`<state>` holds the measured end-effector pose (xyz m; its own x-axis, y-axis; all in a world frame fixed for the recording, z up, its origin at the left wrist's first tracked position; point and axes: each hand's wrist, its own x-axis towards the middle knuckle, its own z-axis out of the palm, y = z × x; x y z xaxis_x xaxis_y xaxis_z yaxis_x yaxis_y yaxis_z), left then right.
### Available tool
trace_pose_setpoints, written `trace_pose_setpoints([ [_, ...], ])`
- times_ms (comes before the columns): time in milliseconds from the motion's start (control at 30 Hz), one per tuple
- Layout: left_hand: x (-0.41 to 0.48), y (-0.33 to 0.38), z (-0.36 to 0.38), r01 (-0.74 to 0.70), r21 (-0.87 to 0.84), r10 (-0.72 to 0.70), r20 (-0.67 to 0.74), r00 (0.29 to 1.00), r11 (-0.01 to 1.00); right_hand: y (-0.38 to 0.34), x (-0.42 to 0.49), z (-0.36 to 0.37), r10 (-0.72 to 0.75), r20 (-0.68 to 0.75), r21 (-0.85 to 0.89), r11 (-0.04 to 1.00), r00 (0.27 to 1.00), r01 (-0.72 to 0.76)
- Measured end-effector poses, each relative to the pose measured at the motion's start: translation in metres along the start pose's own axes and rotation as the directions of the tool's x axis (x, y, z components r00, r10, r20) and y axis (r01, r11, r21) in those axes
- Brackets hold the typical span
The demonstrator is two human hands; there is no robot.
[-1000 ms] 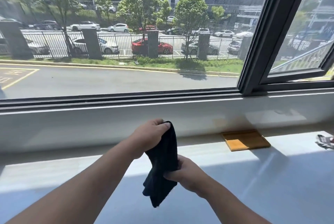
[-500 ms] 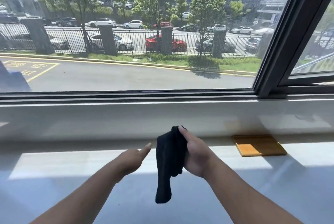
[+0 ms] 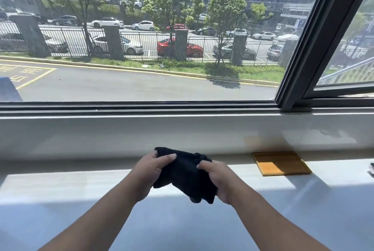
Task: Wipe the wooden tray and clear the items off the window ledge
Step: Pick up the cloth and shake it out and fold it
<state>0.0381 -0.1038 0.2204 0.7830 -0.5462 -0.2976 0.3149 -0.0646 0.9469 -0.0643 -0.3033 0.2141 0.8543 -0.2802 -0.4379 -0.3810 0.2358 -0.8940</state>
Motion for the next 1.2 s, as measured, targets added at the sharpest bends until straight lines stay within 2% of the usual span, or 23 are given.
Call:
trace_pose_setpoints([
  [100, -0.001, 0.008, 0.007, -0.010, 0.074, 0.012, -0.032, 0.999, 0.997, 0.014, 0.002, -0.003, 0.082, -0.039, -0.129, 0.988, 0.996, -0.086],
  [233, -0.002, 0.021, 0.014, -0.038, 0.239, 0.048, -0.033, 0.998, 0.970, 0.031, 0.006, 0.000, 0.120, -0.027, -0.161, 0.979, 0.992, -0.122],
  [333, -0.004, 0.034, 0.016, -0.040, 0.344, 0.035, 0.022, 0.999, 0.938, 0.047, 0.008, 0.009, 0.189, 0.032, -0.145, 0.972, 0.981, -0.183],
  [500, -0.008, 0.051, 0.008, -0.080, 0.298, 0.079, 0.016, 0.997, 0.951, 0.058, 0.009, 0.022, 0.298, 0.166, -0.003, 0.953, 0.940, -0.302],
  [600, -0.010, 0.054, -0.002, -0.078, 0.239, 0.082, -0.007, 0.997, 0.968, 0.055, 0.010, 0.023, 0.236, 0.214, 0.051, 0.966, 0.948, -0.252],
  [700, -0.013, 0.052, -0.010, -0.033, 0.197, 0.035, -0.004, 0.999, 0.980, 0.050, 0.011, 0.026, 0.145, 0.214, 0.027, 0.988, 0.966, -0.155],
  [767, -0.012, 0.048, -0.017, -0.014, 0.172, 0.019, -0.024, 1.000, 0.985, 0.045, 0.013, 0.028, 0.071, 0.156, 0.075, 0.994, 0.985, -0.084],
  [867, -0.007, 0.041, -0.031, -0.007, 0.162, 0.039, -0.197, 0.980, 0.987, 0.034, 0.019, 0.020, -0.016, 0.027, 0.285, 0.959, 0.999, 0.008],
  [900, -0.006, 0.038, -0.037, 0.004, 0.163, 0.036, -0.241, 0.970, 0.987, 0.030, 0.020, 0.016, -0.035, -0.010, 0.307, 0.951, 0.999, 0.037],
  [1000, -0.006, 0.029, -0.052, 0.055, 0.130, -0.022, -0.245, 0.969, 0.990, 0.020, 0.021, 0.009, -0.079, -0.072, 0.255, 0.962, 0.994, 0.094],
  [1100, -0.005, 0.022, -0.060, 0.099, 0.020, -0.090, -0.261, 0.961, 0.995, 0.007, 0.021, 0.001, -0.115, -0.096, 0.266, 0.954, 0.989, 0.136],
  [1200, -0.003, 0.016, -0.066, 0.108, -0.034, -0.114, -0.297, 0.948, 0.994, -0.003, 0.018, -0.012, -0.097, -0.040, 0.193, 0.976, 0.994, 0.103],
])
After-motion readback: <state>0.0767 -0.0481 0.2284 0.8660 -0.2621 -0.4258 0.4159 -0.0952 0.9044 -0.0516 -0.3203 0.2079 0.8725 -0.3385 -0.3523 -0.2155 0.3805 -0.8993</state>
